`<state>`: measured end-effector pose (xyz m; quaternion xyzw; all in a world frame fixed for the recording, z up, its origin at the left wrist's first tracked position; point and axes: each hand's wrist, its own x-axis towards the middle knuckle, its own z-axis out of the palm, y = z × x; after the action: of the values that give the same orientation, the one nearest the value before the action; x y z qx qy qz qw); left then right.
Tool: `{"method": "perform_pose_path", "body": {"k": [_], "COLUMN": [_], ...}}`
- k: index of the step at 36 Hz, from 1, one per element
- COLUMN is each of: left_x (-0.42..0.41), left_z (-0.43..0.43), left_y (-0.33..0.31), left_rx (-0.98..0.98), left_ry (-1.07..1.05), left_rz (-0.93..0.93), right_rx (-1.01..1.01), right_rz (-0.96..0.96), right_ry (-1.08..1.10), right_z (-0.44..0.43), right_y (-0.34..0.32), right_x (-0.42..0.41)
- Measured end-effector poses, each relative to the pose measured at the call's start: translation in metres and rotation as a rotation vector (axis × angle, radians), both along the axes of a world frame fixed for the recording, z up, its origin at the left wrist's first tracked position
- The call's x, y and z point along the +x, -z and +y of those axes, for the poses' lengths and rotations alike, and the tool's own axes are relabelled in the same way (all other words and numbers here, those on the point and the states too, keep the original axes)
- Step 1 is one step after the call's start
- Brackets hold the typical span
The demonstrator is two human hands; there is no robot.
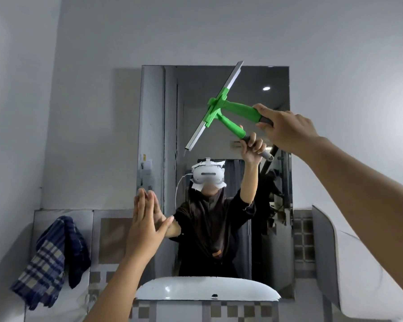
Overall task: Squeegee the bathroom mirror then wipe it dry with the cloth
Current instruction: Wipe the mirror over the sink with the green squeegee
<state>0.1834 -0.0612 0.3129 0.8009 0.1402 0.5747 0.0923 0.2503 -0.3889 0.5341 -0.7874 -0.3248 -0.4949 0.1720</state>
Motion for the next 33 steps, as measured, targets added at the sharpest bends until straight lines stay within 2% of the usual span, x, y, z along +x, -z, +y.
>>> {"method": "perform_pose_path", "body": {"k": [4,8,11,15,33], "left_x": [-0.006,-0.001,-0.003,-0.007,-0.011], "left_z": [-0.008,-0.001,-0.003,-0.006,-0.013], "left_y": [0.001,0.002,0.002,0.005,0.003], "left_rx": [0.019,0.011,0.039,0.046,0.023], "left_ry": [0.046,0.002,-0.03,0.027,0.09], "left_rz": [0.023,0.052,0.016,-0.031,-0.07], "right_rx": [0.09,0.169,0.236,0.368,0.711], "right_rz": [0.069,0.129,0.183,0.258,0.393], "right_ry": [0.002,-0.008,-0.037,-0.069,-0.206], "right_z": [-0.008,-0.005,0.009,0.031,0.111], "right_y": [0.017,0.031,0.041,0.061,0.096], "right_x": [0.001,0.0,-0.005,-0.014,-0.045]}}
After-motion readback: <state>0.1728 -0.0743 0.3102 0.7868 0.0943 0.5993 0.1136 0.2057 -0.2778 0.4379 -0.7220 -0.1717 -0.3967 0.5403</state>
